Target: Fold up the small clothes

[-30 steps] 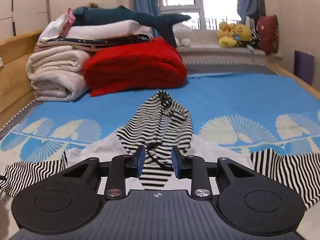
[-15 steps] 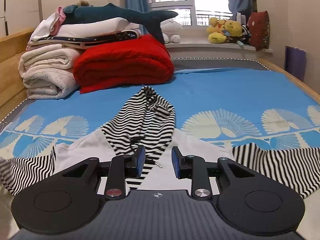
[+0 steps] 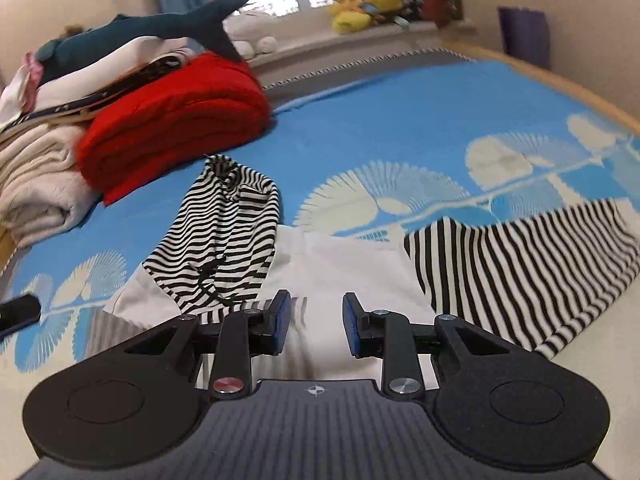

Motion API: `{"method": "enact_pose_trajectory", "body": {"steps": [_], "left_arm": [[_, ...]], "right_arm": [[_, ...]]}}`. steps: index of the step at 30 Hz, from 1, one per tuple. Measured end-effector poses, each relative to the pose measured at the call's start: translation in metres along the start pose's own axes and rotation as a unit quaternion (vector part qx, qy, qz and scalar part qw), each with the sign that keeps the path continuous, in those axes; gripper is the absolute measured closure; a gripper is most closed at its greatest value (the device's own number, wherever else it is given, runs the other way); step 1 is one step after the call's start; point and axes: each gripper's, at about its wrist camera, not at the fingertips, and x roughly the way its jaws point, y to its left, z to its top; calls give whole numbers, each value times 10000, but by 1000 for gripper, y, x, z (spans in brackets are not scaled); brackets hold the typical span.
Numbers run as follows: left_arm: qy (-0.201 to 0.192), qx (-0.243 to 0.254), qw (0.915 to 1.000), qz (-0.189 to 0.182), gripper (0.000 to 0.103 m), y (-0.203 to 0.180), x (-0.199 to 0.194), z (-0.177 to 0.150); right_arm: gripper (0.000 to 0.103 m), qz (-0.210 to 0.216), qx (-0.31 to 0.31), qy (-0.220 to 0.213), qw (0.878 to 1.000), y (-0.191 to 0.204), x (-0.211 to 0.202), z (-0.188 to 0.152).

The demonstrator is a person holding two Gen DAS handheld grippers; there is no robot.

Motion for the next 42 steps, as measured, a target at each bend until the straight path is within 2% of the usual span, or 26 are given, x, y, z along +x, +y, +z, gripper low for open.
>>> {"method": "enact_pose_trajectory", "body": {"steps": [4,8,12,17,18,19,21,24,25,26,27,29,31,33,35,36,40,41,42], "left_arm": [[416,-75,9935,1058,86,29,18,12],[929,-427,9818,1599,86,69,28,14],[1032,-746,9750,1821,86,93,25,13],[994,-792,9745,1851,86,98,21,16],[992,-783,9746,1851,86,96,20,17],[989,-764,9746,1856,86,96,20,18],[990,-704,9743,1895,86,95,22,16],[1034,-639,9741,1905,86,93,25,13],[1043,-615,9744,1894,86,92,26,12],[1061,-582,9746,1884,86,91,27,11],[1082,-568,9744,1885,86,91,28,10],[1128,-574,9737,1897,86,91,30,7],[1158,-579,9730,1913,86,90,31,4],[1172,-578,9725,1928,86,89,32,2],[1197,-568,9725,1916,86,87,34,0],[1210,-562,9726,1906,86,87,35,-1],[1241,-527,9724,1903,86,85,36,-2],[1245,-528,9723,1905,86,86,36,-2],[1246,-528,9723,1907,86,86,36,-1]], "right_arm": [[73,-95,529,293,9981,-9,25,-6],[71,-214,1397,789,9868,-27,56,-18],[69,-301,1853,1195,9749,-34,86,-29],[72,-341,2239,1403,9638,-37,111,-35],[78,-326,2233,1368,9646,-36,112,-35],[103,-254,2214,1273,9665,-34,111,-34],[103,-104,2193,829,9721,-29,96,-26],[103,210,1663,-296,9854,-12,52,-3],[103,339,1591,-558,9851,-11,39,2],[103,358,1564,-640,9850,-15,31,5],[103,192,1496,-566,9869,-18,30,6],[103,-67,1556,14,9878,-34,45,0],[99,-39,2042,743,9761,-54,68,-14],[90,68,2323,1122,9661,-64,82,-25],[70,131,2396,1255,9626,-65,91,-30],[68,113,2431,1327,9608,-66,95,-31],[67,13,2626,1526,9528,-64,115,-38],[69,3,2574,1482,9549,-61,117,-39],[76,4,2476,1427,9583,-58,115,-38]]}}
